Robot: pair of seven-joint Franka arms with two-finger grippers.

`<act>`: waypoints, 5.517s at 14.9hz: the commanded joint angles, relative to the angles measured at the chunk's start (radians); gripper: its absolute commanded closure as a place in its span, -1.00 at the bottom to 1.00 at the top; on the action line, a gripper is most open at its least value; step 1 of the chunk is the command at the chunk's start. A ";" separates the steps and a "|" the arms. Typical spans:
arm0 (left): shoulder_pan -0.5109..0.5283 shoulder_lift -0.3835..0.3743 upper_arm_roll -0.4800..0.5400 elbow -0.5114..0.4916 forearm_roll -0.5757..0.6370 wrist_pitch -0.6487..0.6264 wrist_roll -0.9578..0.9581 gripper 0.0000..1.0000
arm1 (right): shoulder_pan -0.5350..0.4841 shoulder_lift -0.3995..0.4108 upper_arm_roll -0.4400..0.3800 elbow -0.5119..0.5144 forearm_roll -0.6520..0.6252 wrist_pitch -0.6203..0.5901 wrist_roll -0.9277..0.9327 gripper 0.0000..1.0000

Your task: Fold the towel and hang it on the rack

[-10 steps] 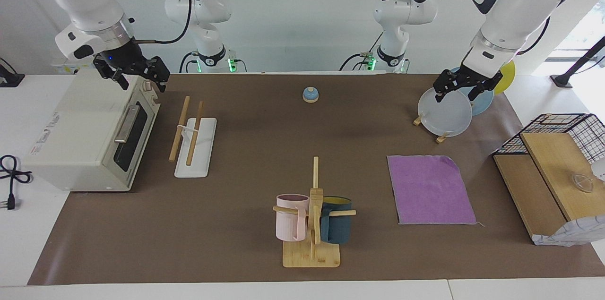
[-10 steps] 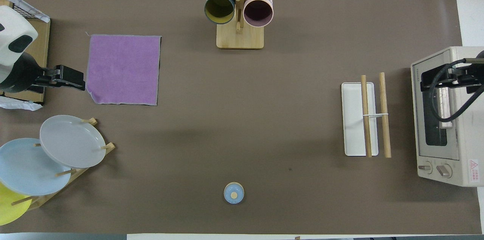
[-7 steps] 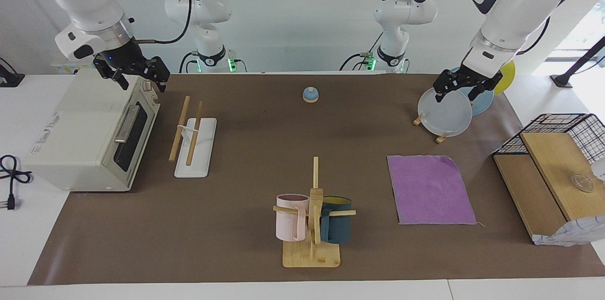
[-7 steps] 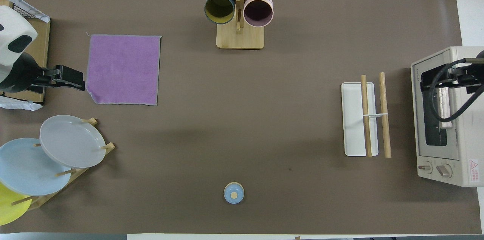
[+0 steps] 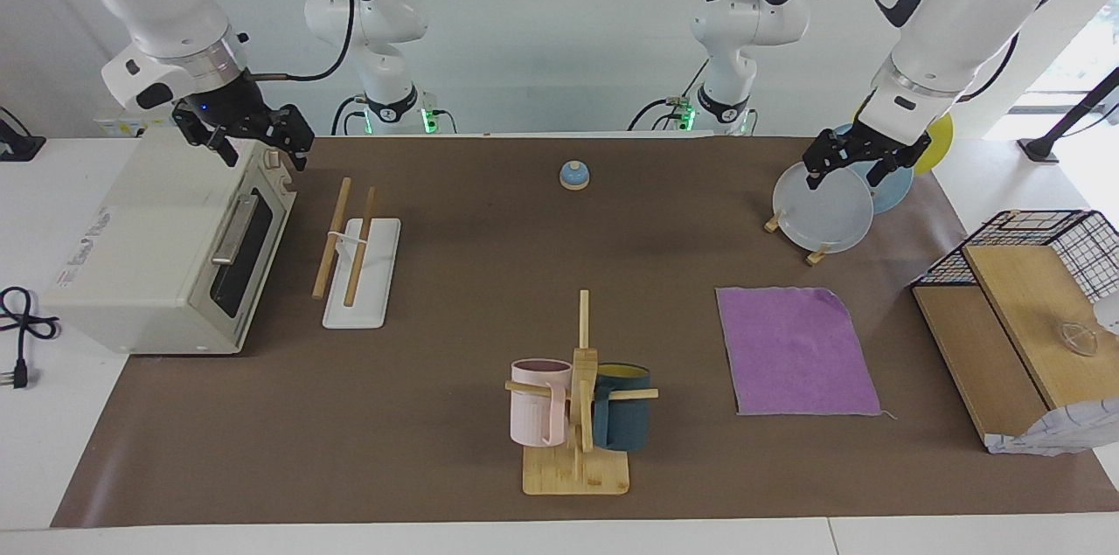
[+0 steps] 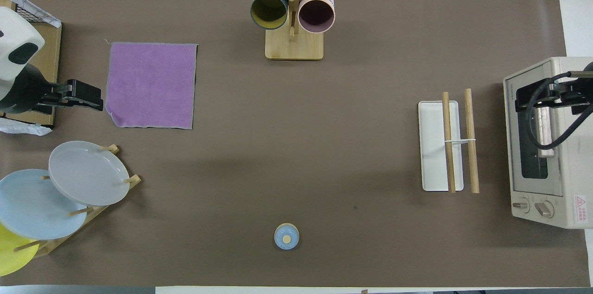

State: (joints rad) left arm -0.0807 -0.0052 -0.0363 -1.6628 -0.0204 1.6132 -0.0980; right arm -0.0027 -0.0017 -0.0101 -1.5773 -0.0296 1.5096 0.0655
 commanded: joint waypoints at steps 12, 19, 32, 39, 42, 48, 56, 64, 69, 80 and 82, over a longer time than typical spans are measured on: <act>0.099 0.134 0.004 -0.271 -0.010 0.427 0.018 -1.00 | -0.011 -0.012 0.004 -0.012 0.011 0.003 -0.016 -1.00; 0.164 0.283 0.004 -0.290 -0.013 0.585 -0.067 -1.00 | -0.011 -0.012 0.004 -0.012 0.011 0.003 -0.016 -1.00; 0.191 0.327 0.003 -0.290 -0.015 0.628 -0.100 -0.02 | -0.013 -0.012 0.004 -0.013 0.011 0.001 -0.016 -1.00; 0.188 0.324 0.003 -0.292 -0.015 0.596 -0.100 1.00 | -0.011 -0.017 0.004 -0.016 0.011 -0.002 -0.016 -1.00; 0.187 0.326 0.003 -0.287 -0.015 0.596 -0.101 1.00 | -0.011 -0.017 0.004 -0.016 0.011 -0.002 -0.016 -1.00; 0.174 0.297 0.003 -0.276 -0.013 0.608 -0.082 1.00 | -0.011 -0.017 0.004 -0.016 0.011 -0.002 -0.016 -1.00; 0.020 0.194 0.003 -0.291 -0.004 0.600 0.055 1.00 | -0.011 -0.017 0.004 -0.016 0.011 -0.002 -0.016 -1.00; -0.215 0.113 0.004 -0.600 -0.003 0.903 -0.129 1.00 | -0.011 -0.017 0.004 -0.016 0.011 -0.002 -0.016 -1.00; -0.179 0.116 0.004 -0.533 -0.003 0.800 -0.126 -1.00 | -0.011 -0.017 0.004 -0.016 0.011 -0.002 -0.016 -1.00; 0.001 0.273 -0.001 -0.393 -0.329 0.758 0.213 -1.00 | -0.011 -0.017 0.004 -0.016 0.011 -0.002 -0.016 -1.00; 0.001 0.300 -0.004 -0.382 -0.331 0.758 0.215 -1.00 | -0.011 -0.017 0.004 -0.016 0.011 -0.002 -0.016 -1.00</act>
State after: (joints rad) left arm -0.0860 0.2465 -0.0317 -2.0919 -0.3306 2.3832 0.0946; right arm -0.0031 -0.0025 -0.0101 -1.5778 -0.0296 1.5093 0.0655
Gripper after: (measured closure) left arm 0.000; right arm 0.000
